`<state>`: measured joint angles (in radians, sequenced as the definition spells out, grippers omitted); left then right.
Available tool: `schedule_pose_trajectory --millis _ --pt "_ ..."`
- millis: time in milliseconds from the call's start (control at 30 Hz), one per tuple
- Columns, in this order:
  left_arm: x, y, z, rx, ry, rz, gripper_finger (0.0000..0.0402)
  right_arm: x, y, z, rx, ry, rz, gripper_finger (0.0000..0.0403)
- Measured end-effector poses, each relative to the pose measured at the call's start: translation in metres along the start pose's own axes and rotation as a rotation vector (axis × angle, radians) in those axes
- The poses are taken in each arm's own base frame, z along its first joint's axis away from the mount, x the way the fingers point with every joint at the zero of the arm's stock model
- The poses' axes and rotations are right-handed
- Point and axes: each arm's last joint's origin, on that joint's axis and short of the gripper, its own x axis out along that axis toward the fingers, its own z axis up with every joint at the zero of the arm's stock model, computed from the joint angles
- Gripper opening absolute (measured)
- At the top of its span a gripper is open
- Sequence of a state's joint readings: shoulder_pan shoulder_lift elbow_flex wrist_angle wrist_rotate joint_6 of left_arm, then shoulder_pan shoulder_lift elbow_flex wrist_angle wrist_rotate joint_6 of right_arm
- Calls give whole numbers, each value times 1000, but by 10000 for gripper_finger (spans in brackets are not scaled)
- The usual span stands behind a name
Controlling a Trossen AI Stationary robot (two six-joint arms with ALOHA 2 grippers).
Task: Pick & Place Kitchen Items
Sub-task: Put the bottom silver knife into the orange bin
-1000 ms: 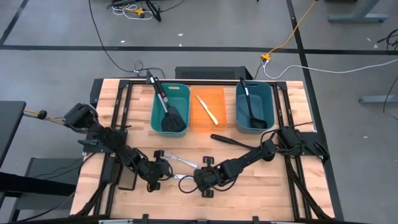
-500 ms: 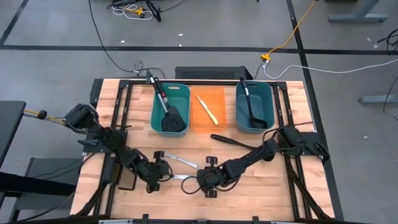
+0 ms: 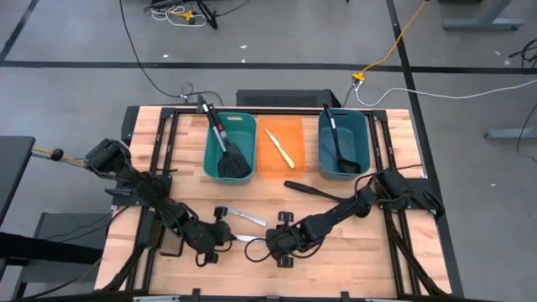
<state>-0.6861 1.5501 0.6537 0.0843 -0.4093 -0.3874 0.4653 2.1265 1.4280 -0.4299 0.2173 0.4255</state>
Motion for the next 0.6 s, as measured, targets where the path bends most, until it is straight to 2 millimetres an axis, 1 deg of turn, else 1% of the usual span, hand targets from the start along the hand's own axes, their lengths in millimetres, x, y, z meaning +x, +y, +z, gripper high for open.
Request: schedule_pose_trajectory --millis 67,333,600 --pt "3 -1 -1 4 8 -3 3 0 0 0 -1 3 -1 132" --pt "22 -1 -21 2 114 43 3 0 0 1 -3 -1 0 133" --pt "23 0 -23 -15 131 44 2 0 -1 1 -7 -2 0 133"
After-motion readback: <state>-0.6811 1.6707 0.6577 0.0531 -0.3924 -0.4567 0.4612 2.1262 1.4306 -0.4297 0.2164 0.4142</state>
